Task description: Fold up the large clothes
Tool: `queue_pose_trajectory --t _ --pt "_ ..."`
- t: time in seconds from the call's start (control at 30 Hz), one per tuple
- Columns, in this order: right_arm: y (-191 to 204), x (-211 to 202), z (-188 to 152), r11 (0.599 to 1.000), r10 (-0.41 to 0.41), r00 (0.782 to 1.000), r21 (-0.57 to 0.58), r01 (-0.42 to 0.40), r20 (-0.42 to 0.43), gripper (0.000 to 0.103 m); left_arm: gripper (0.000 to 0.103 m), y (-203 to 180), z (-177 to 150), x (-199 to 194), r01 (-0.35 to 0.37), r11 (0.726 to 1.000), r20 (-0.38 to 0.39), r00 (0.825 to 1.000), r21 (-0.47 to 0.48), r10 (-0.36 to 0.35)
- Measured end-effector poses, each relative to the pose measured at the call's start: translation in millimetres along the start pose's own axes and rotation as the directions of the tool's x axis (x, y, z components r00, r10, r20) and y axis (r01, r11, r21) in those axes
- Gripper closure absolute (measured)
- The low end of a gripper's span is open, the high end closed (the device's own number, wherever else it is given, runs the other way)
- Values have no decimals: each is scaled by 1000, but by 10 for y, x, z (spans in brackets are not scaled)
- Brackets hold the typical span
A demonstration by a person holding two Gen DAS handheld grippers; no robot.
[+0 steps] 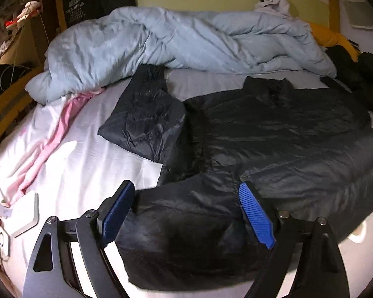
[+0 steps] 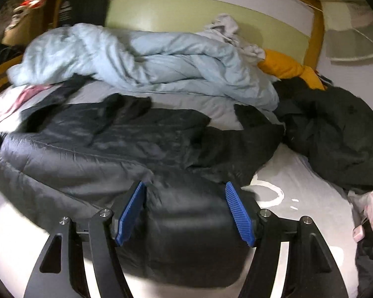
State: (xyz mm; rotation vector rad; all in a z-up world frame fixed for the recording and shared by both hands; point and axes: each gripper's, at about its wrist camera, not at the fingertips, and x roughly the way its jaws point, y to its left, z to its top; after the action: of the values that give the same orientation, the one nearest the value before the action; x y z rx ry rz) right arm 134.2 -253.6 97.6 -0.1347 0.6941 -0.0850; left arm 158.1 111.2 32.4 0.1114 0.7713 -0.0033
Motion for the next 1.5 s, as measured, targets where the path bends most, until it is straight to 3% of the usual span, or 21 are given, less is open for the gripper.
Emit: queue_pose_trajectory --t 0.13,0.27,0.33,0.47,0.57,0.6,0.63,0.67,0.7,0.73,0.77,0.83,1.0,1.07,1.13,1.17,1.23,1.33,1.4,1.47,1.5 --pt "-203 209 -160 995 -69 996 75 65 50 24 18 51 -116 175 -4 1000 73 997 8 4" --pt "-429 348 -340 989 -24 1000 145 27 -19 24 17 179 -104 26 64 996 123 991 -61 -56" --pt "-518 369 -395 984 16 999 179 -9 -41 24 2 230 -104 -116 113 990 136 986 -81 -101" --pt "-579 400 -409 967 120 992 231 -111 -27 20 0 235 -207 -188 104 992 12 995 -74 -104" --pt "-505 496 -447 965 146 988 228 -130 -57 18 0 264 -279 4 155 982 -84 983 -108 -165" --pt "-481 536 -463 965 150 986 228 -131 -72 19 6 281 -292 81 183 975 -104 975 -128 -197" --pt "-457 571 -488 964 157 984 229 -133 -88 25 13 305 -300 137 210 967 -110 968 -142 -226" --pt "-444 570 -520 964 159 982 230 -133 -97 61 32 315 -295 189 236 960 -112 961 -150 -254" --pt "-432 588 -541 963 166 979 233 -135 -119 85 48 323 -267 230 261 952 -105 955 -158 -279" --pt "-427 614 -564 961 169 974 244 -128 -154 96 54 322 -239 239 291 942 -87 947 -169 -308" --pt "-436 611 -580 959 168 972 256 -122 -166 96 71 321 -191 233 310 934 -55 945 -178 -324" --pt "-440 562 -611 960 136 973 268 -83 -186 97 80 274 -78 197 289 947 12 957 -144 -290" --pt "-419 528 -702 964 103 969 263 -42 -225 97 73 166 -89 351 249 964 -4 968 -96 -250" --pt "-393 595 -742 966 103 962 256 -36 -253 97 57 117 -131 399 209 976 -1 978 -63 -209" --pt "-342 628 -747 974 87 955 225 -22 -283 97 20 149 -165 392 109 993 17 994 -54 -108" --pt "-327 622 -741 977 78 954 212 -16 -290 97 18 179 -176 368 78 995 28 997 -63 -76" --pt "-283 583 -721 986 56 951 165 -6 -304 97 18 247 -177 340 111 989 27 994 -97 -109" --pt "-318 509 -702 987 45 961 161 0 -274 84 13 358 -198 291 192 964 -3 981 -183 -196" --pt "-387 467 -682 983 21 972 181 23 -234 35 9 409 -255 257 228 947 -18 971 -226 -238" --pt "-487 419 -674 974 5 982 225 38 -187 19 7 426 -312 272 235 939 -55 965 -250 -256" --pt "-543 408 -668 967 20 985 255 25 -172 19 7 423 -335 291 239 936 -73 961 -257 -266"
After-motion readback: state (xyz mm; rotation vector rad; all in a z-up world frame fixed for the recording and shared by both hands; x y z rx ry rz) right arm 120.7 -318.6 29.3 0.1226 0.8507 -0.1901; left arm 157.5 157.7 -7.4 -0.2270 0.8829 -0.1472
